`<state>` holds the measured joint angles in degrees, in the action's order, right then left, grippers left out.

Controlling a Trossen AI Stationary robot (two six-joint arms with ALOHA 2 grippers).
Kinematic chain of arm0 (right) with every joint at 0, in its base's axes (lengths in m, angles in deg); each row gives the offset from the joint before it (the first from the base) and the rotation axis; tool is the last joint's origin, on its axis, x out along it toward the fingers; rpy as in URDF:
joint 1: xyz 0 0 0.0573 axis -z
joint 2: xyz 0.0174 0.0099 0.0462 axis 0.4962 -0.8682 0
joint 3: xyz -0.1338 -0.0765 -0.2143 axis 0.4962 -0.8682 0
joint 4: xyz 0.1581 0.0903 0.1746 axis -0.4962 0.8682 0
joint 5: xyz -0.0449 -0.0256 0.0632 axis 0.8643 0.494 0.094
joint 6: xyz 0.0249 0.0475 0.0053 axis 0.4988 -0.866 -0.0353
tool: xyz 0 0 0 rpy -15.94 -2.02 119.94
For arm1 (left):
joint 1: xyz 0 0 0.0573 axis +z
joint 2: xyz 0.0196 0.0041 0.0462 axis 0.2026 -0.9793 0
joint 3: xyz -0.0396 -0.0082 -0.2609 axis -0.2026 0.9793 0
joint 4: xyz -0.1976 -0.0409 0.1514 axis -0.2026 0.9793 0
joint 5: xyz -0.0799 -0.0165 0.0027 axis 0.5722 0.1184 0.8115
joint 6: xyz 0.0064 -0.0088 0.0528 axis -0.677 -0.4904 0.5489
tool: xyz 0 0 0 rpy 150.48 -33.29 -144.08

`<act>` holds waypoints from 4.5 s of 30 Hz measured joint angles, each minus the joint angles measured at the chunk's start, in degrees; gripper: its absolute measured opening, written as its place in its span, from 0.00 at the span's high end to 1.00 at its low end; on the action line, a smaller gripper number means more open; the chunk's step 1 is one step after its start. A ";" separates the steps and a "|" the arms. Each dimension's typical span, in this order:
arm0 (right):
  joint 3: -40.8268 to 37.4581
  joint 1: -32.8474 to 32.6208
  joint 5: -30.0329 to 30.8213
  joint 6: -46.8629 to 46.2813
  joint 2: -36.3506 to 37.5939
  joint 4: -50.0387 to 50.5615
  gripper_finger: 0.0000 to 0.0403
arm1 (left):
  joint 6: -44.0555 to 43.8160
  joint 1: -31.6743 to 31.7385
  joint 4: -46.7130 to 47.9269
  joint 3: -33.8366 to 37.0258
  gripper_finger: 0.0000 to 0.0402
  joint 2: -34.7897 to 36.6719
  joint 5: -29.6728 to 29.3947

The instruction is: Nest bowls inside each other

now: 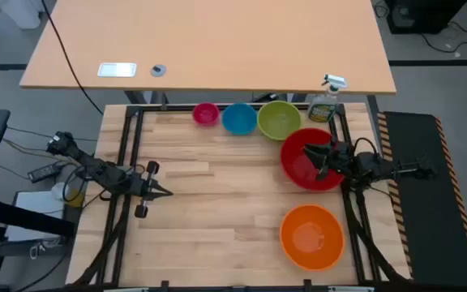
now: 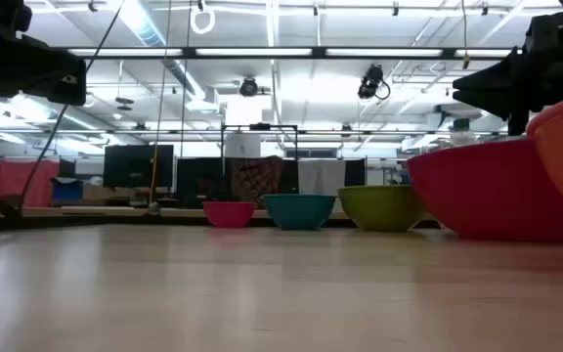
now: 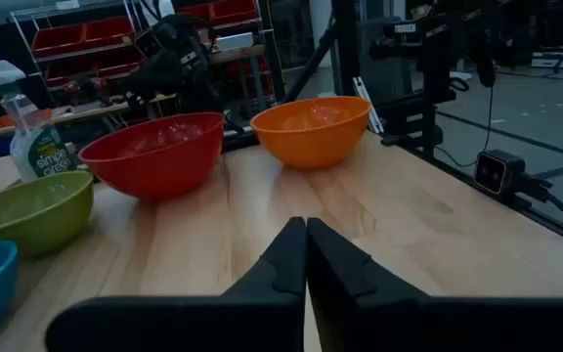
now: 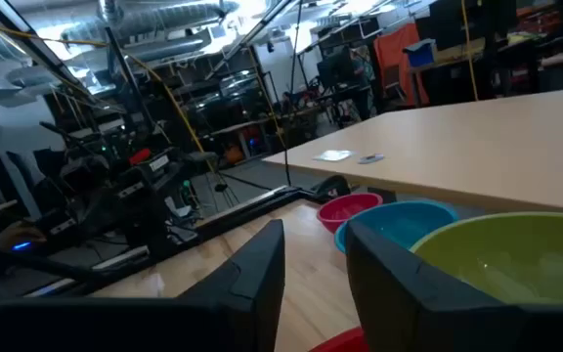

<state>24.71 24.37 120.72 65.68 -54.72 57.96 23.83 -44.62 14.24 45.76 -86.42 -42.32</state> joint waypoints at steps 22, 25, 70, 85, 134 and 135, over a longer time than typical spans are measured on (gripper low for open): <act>0.00 0.02 0.01 0.01 -0.02 -0.01 0.70 | 0.00 0.02 0.00 0.02 0.97 0.00 0.00; 0.00 0.01 0.00 0.00 -0.02 -0.02 0.70 | -0.02 0.02 0.00 0.02 0.97 0.00 0.00; 0.00 0.02 0.01 0.00 -0.01 0.00 0.70 | 0.00 0.01 0.00 0.01 0.97 0.00 0.00; 0.01 0.01 0.02 0.01 0.00 -0.02 0.70 | 2.28 0.00 -10.91 0.04 0.97 0.02 -1.55; 61.29 -10.88 -19.01 -25.03 -66.03 69.59 0.72 | 7.34 0.02 -21.42 -5.88 0.65 -0.02 -19.08; 63.72 -11.19 -20.63 -28.34 -67.65 74.23 0.71 | 7.36 0.02 -21.51 -6.41 0.63 0.00 -19.10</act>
<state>88.42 13.17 100.09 37.34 -122.37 132.19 31.19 -44.60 -7.27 39.35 -86.42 -61.43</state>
